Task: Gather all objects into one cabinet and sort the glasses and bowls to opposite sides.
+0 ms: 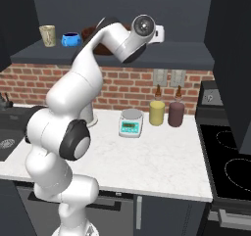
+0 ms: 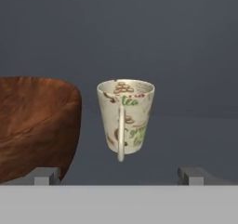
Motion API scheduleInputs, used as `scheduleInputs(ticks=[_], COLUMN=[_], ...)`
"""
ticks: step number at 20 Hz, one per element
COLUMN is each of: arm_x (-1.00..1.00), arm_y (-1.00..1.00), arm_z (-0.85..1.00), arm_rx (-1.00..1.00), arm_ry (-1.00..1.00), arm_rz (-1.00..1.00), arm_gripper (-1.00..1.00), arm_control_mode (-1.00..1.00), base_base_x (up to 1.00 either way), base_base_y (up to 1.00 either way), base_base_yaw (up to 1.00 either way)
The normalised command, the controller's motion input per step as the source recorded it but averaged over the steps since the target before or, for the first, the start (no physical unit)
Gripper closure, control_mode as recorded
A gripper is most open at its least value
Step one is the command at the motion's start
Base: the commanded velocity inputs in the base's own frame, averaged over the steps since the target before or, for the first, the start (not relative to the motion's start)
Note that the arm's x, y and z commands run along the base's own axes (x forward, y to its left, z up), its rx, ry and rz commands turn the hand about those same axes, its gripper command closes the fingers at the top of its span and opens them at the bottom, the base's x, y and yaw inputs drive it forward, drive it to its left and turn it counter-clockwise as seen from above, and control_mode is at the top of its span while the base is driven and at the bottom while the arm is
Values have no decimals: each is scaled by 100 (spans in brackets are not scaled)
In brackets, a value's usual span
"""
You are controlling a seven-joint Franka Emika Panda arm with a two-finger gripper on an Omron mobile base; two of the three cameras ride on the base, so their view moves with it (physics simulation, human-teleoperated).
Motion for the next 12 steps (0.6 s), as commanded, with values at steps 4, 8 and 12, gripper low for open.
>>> scheduleInputs(ticks=[4,8,12], arm_x=[11,26,34], arm_y=[0,0,0], arm_z=[0,0,0], arm_rx=[0,0,0], arm_ry=[0,0,0], arm_rz=[0,-1,-3], arm_gripper=[-100,-100,-100], arm_control_mode=[-100,-100,-100], base_base_x=[0,0,0], base_base_y=[0,0,0], base_base_yaw=[0,0,0])
